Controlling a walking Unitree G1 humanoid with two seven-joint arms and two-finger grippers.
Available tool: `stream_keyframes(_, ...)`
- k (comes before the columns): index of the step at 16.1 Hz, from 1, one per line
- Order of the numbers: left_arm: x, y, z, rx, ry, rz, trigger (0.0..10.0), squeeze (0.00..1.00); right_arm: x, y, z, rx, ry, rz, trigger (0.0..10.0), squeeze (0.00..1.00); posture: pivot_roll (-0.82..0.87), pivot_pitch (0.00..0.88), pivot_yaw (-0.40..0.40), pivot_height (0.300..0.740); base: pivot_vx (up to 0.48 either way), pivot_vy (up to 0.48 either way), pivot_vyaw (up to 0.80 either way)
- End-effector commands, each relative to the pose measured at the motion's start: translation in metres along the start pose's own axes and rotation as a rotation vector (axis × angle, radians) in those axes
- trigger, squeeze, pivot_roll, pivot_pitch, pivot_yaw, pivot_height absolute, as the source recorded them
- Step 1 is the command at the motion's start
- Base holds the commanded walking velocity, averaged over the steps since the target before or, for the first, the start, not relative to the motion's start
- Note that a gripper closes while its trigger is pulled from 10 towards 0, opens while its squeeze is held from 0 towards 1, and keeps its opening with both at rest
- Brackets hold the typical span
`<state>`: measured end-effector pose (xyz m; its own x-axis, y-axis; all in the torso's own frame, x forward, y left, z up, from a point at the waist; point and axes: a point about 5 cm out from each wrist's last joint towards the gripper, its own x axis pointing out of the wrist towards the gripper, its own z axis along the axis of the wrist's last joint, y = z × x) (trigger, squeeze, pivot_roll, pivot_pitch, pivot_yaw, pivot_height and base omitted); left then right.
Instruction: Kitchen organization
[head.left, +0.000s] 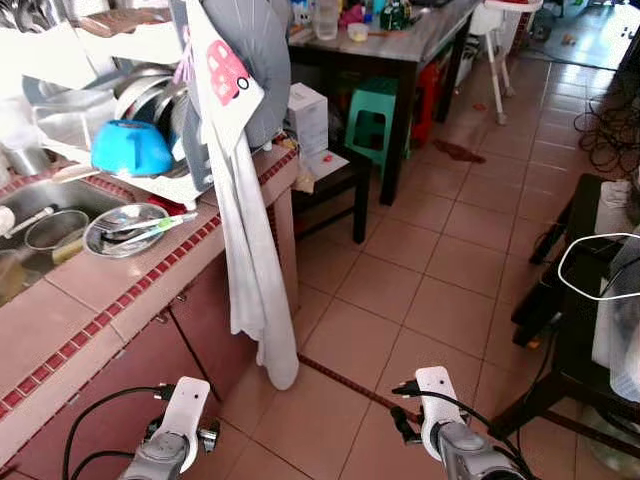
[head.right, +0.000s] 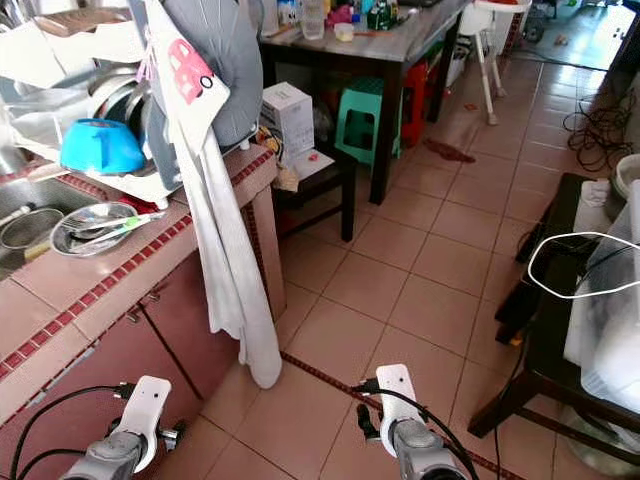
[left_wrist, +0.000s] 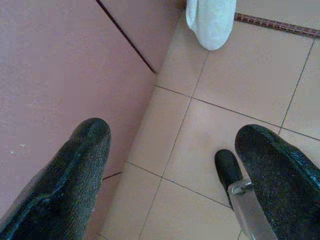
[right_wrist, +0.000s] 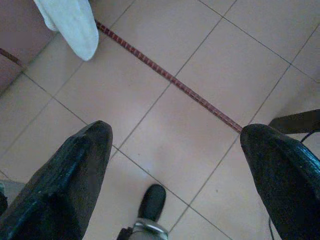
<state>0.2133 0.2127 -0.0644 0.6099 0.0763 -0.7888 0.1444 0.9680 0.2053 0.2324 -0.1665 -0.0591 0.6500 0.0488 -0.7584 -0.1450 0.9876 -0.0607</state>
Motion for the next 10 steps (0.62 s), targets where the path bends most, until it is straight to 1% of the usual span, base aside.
stream_keyframes(1, 0.0, 0.001, 0.0, 0.011, 0.005, 0.007, 10.0, 0.0, 0.0, 0.003, -0.001, -0.007, 0.009, 0.014, 10.0, 0.0, 0.03, 0.0, 0.016, 0.74, 0.0, 0.0, 0.0)
stream_keyframes(5, -0.001, 0.0, -0.009, -0.005, 0.035, 0.002, 10.0, 0.0, -0.002, 0.004, -0.013, -0.009, 0.044, 0.034, 10.0, 0.0, 0.03, 0.0, 0.013, 0.74, 0.0, 0.0, 0.0)
stream_keyframes(10, -0.001, -0.002, -0.011, -0.017, 0.042, -0.006, 10.0, 0.0, -0.003, 0.002, -0.017, -0.017, 0.054, 0.031, 10.0, 0.0, 0.02, 0.0, 0.008, 0.74, 0.0, 0.0, 0.0)
